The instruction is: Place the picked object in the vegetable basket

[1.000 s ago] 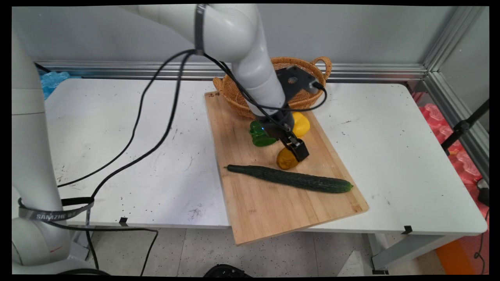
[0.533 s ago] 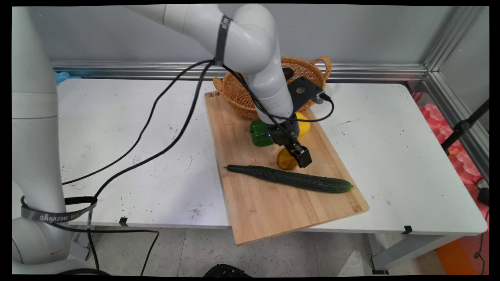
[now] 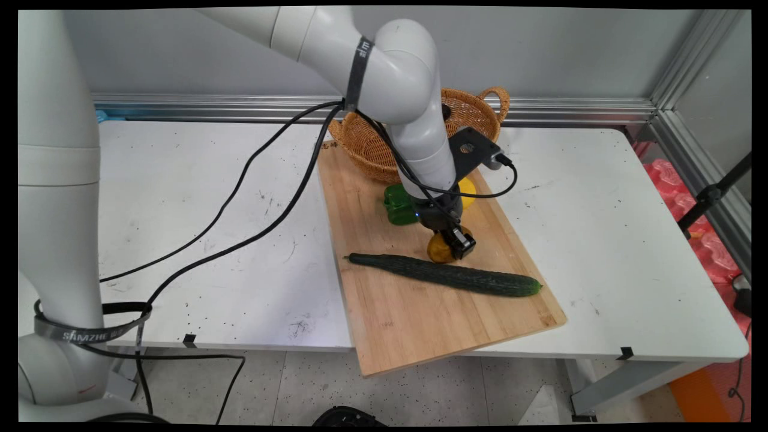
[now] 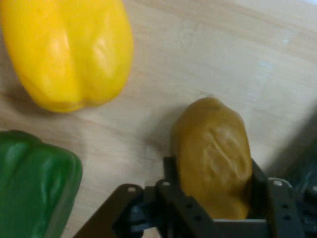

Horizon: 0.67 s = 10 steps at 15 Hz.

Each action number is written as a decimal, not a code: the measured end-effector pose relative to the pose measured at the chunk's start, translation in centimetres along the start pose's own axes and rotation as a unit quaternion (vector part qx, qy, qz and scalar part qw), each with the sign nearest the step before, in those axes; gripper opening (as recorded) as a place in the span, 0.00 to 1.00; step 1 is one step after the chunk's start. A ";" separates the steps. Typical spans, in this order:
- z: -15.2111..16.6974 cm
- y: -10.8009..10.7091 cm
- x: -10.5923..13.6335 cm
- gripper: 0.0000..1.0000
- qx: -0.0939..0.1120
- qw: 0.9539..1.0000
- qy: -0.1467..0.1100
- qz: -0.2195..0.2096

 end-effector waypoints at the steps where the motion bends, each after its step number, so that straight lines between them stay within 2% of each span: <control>1: 0.0 0.1 0.1 0.00 0.001 1.000 0.000 0.001; 6: -0.9 0.2 0.2 0.00 0.007 1.000 0.005 0.006; 10: -2.8 -0.1 0.2 0.00 0.013 1.000 0.010 0.009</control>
